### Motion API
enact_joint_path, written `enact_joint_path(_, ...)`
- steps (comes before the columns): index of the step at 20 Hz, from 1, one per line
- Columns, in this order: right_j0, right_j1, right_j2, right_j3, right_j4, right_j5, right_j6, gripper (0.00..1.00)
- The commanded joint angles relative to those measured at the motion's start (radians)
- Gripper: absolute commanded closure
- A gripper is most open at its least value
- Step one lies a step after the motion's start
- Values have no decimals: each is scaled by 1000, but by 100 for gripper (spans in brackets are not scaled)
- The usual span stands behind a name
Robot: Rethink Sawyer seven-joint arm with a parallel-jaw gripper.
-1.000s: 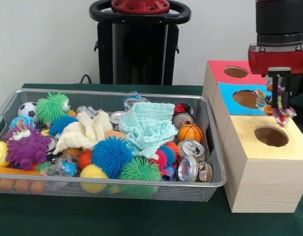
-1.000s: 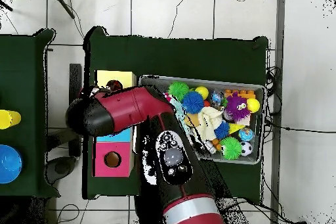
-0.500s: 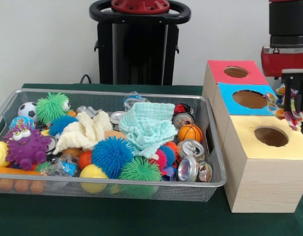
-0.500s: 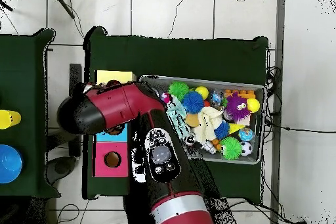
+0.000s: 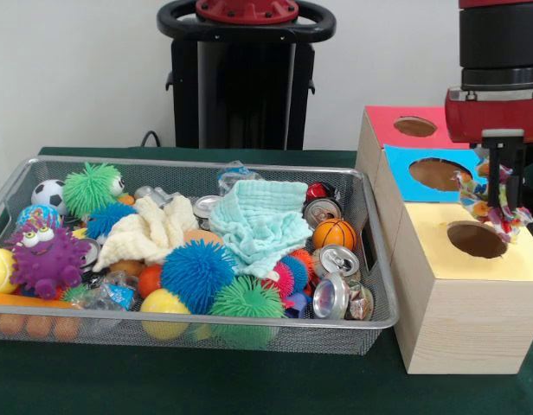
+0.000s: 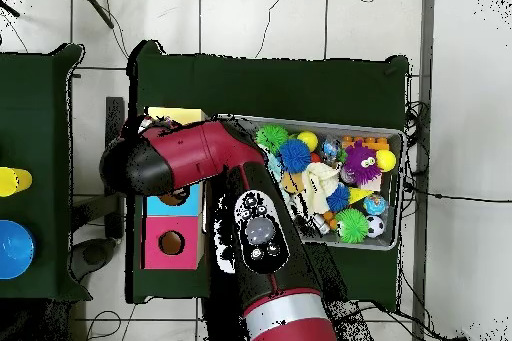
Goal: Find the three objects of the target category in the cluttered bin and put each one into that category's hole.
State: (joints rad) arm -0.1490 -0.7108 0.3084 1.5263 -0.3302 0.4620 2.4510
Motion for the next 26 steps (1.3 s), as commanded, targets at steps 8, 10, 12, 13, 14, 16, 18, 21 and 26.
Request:
enact_joint_path(8,-51,15,2,-35,-117,10,-111,100)
enact_joint_path(10,-49,18,0,-35,-127,7,-104,100)
enact_joint_path(12,-44,28,-3,-34,-135,-7,-85,100)
enact_joint_path(13,-42,43,-1,-27,-136,-18,-72,100)
enact_joint_path(14,-34,52,-7,-30,-145,-26,-64,100)
enact_joint_path(16,-15,72,-26,-26,-159,-51,-28,100)
enact_joint_path(18,-8,79,-31,-20,-153,-50,-7,100)
enact_joint_path(21,0,93,-39,-18,-151,-50,9,100)
enact_joint_path(26,5,105,-46,-21,-144,-60,25,100)
